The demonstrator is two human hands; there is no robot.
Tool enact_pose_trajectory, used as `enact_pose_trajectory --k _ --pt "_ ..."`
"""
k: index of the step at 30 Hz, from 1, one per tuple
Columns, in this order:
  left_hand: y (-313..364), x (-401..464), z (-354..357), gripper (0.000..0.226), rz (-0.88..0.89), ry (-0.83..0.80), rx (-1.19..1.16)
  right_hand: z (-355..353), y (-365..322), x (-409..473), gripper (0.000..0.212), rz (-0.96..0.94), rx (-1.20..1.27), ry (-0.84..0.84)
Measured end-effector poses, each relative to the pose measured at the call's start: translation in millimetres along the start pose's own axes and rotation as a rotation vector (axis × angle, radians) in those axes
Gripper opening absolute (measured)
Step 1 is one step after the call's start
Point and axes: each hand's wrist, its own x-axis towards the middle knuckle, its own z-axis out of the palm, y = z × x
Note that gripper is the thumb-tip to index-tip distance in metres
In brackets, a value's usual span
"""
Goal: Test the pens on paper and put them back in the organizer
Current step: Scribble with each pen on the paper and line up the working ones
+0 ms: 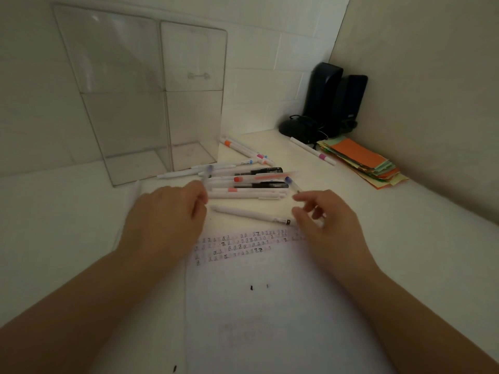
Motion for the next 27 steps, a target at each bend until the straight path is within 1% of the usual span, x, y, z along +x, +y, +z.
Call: enact_pose_trajectory --k 2,4,9,11,13,14,15,16,18,20,21,22,24,25,27 --pt "1 -2 0 0.032 -0.029 -0.057 0.157 9 2 1 0.029 -0.068 -0.189 -0.124" --pt "4 -4 -1 0.038 -0.046 -0.087 0.255 12 0 2 0.036 -0.096 -0.262 -0.195" --pt "-1 0 -7 0.051 -0.149 -0.112 0.422 10 -3 3 0.028 -0.125 -0.246 -0.163" --pt "-1 -1 -6 0.053 -0.124 -0.067 0.446 10 -4 4 0.023 -0.107 -0.135 -0.107" --pt "2 0 -3 0.05 0.011 0.029 0.35 6 -6 4 0.011 -0.032 0.104 -0.042" --pt "3 0 0 0.045 0.112 0.062 0.283 4 -7 4 0.01 0.013 0.221 -0.037" --pt "4 0 4 0.04 0.224 0.1 0.213 2 -9 3 0.014 0.057 0.32 -0.059" --pt "5 -1 9 0.035 0.324 0.088 0.131 0 -10 3 0.018 0.101 0.437 -0.1" --pt "9 -5 14 0.031 0.469 -0.012 -0.071 -2 -13 1 0.018 0.179 0.742 -0.209" --pt "13 -10 13 0.045 0.513 -0.15 -0.279 -2 -14 0 0.016 0.204 0.978 -0.302" --pt "15 -11 12 0.051 0.526 -0.206 -0.351 -1 -14 0 0.018 0.204 1.038 -0.346" --pt "17 -12 12 0.054 0.557 -0.232 -0.389 0 -14 -1 0.024 0.201 1.08 -0.385" --pt "19 -13 13 0.051 0.617 -0.202 -0.428 1 -16 -2 0.038 0.177 1.118 -0.452" --pt "19 -12 13 0.047 0.621 -0.183 -0.44 2 -17 -3 0.041 0.163 1.111 -0.474" --pt "18 -11 14 0.042 0.622 -0.144 -0.448 2 -18 -4 0.037 0.161 1.095 -0.487"
